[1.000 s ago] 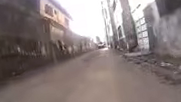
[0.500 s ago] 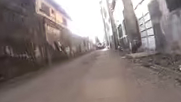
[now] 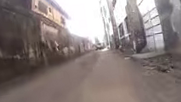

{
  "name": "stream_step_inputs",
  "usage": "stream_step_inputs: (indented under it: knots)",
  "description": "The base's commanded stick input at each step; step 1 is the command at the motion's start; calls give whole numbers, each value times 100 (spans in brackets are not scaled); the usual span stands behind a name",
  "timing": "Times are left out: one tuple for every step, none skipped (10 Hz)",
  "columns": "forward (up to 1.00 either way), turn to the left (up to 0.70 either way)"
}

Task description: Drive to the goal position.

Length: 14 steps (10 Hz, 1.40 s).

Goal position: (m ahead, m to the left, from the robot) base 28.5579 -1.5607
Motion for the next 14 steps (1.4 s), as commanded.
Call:
stream_step_inputs:
  knots:
    - [100, 0]
    - [100, 0]
    - [100, 0]
    - [100, 0]
    - [100, 0]
    - [100, 0]
    - [100, 0]
    - [100, 0]
    - [100, 0]
    - [100, 0]
    - [100, 0]
    - [100, 0]
    - [100, 0]
    - [100, 0]
